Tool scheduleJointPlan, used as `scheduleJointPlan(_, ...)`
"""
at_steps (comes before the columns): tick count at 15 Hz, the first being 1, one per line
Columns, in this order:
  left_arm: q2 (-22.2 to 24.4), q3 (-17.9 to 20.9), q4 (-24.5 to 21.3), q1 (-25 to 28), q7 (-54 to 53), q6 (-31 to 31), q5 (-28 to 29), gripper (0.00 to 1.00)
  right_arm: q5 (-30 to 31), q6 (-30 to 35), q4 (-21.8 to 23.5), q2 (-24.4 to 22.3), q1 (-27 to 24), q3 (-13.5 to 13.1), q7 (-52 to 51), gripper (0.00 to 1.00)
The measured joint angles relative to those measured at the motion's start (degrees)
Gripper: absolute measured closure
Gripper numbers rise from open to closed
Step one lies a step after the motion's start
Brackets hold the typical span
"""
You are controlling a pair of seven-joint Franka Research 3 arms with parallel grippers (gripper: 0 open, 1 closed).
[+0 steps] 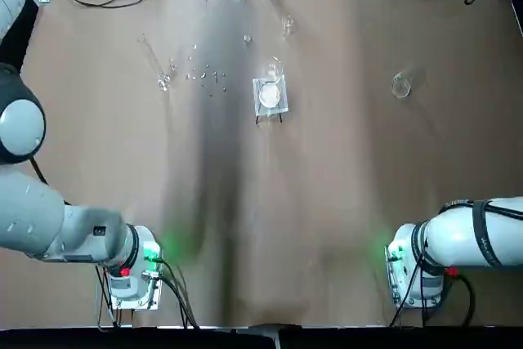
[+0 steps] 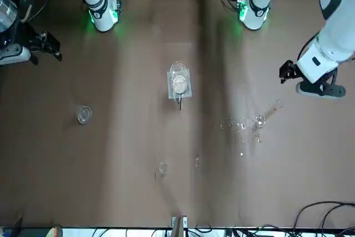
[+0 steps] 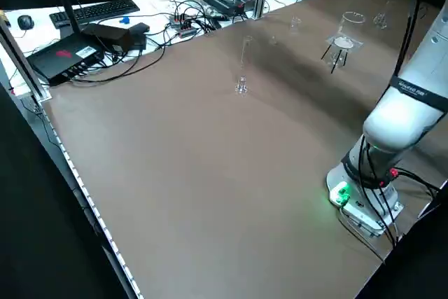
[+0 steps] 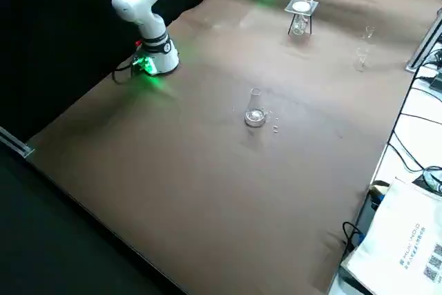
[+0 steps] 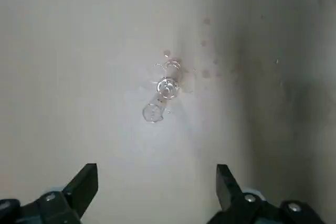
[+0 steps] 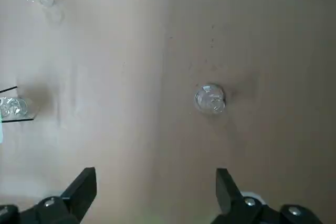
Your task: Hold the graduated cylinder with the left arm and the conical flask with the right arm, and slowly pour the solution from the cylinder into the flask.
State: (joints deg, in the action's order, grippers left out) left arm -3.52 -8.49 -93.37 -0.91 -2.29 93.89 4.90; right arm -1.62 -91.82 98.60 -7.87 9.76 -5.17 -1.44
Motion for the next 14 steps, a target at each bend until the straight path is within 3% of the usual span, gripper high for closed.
scheduleJointPlan(3, -1.5, 0.1, 0.1, 3.0, -9.8, 1.9, -0.7, 0.01, 0.0, -1.4, 0.1, 0.2, 0.0, 0.1, 0.0, 0.0)
scheduleJointPlan(5, -3.0, 0.1, 0.5, 5.7, -15.1, 4.3, -4.1, 0.01, 0.0, -4.7, 0.7, 1.3, 0.1, 0.3, 0.0, 0.0)
scheduleJointPlan(10, -9.9, 0.2, 3.4, 9.6, -32.3, 10.3, -7.7, 0.01, 0.1, -11.7, 1.5, 8.9, 0.2, 0.4, -1.5, 0.0)
scheduleJointPlan(14, -15.5, 0.1, 4.5, 14.5, -53.9, 13.4, -17.2, 0.01, 0.1, -12.0, 1.3, 12.1, 0.1, 0.3, -11.1, 0.0)
